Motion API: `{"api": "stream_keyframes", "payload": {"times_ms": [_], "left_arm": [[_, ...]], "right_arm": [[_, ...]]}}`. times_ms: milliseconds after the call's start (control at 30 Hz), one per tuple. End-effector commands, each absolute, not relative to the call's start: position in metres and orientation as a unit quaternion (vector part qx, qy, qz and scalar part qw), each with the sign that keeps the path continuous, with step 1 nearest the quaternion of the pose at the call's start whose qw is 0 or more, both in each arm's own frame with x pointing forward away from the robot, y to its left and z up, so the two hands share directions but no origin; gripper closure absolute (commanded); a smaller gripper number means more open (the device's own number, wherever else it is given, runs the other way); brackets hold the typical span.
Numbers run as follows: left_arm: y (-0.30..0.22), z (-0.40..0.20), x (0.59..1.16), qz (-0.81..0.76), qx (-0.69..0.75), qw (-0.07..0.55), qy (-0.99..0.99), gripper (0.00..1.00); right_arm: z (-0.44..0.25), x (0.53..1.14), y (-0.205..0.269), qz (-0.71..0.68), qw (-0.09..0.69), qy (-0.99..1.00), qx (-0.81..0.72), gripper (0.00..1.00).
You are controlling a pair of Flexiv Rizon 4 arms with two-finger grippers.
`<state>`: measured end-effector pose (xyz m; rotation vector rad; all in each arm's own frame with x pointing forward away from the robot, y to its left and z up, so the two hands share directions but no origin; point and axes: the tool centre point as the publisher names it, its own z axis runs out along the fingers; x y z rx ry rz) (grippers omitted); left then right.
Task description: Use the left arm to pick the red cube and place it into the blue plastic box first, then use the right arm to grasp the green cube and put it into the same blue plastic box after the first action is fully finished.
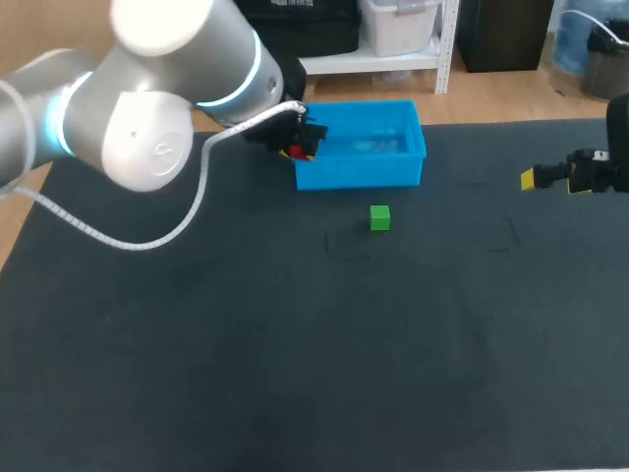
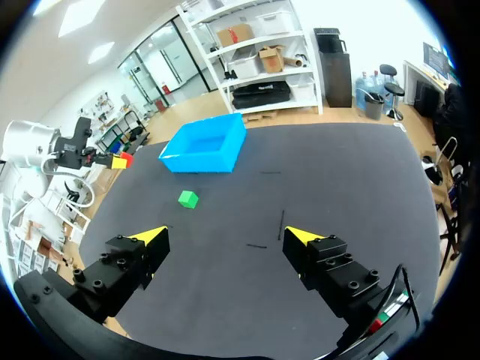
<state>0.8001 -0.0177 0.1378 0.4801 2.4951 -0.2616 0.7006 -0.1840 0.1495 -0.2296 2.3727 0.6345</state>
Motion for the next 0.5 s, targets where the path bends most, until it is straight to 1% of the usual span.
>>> {"api": "stream_keyframes", "payload": {"times_ms": [33,200,500], "left_arm": [[-0.0051,0.1422,0.7871,-0.123,0.197,0.312,0.921,1.00],[-0.0022,0.1464,0.7821,-0.134,0.214,0.331,0.909,1.00],[-0.0012,0.1489,0.7827,-0.142,0.217,0.336,0.905,1.00]], "right_arm": [[0.1497,0.7005,-0.1844,0.243,0.331,0.908,-0.088,0.00],[0.1497,0.7005,-0.1844,0.243,0.331,0.908,-0.088,0.00],[0.1497,0.7005,-0.1844,0.243,0.331,0.908,-0.088,0.00]]}}
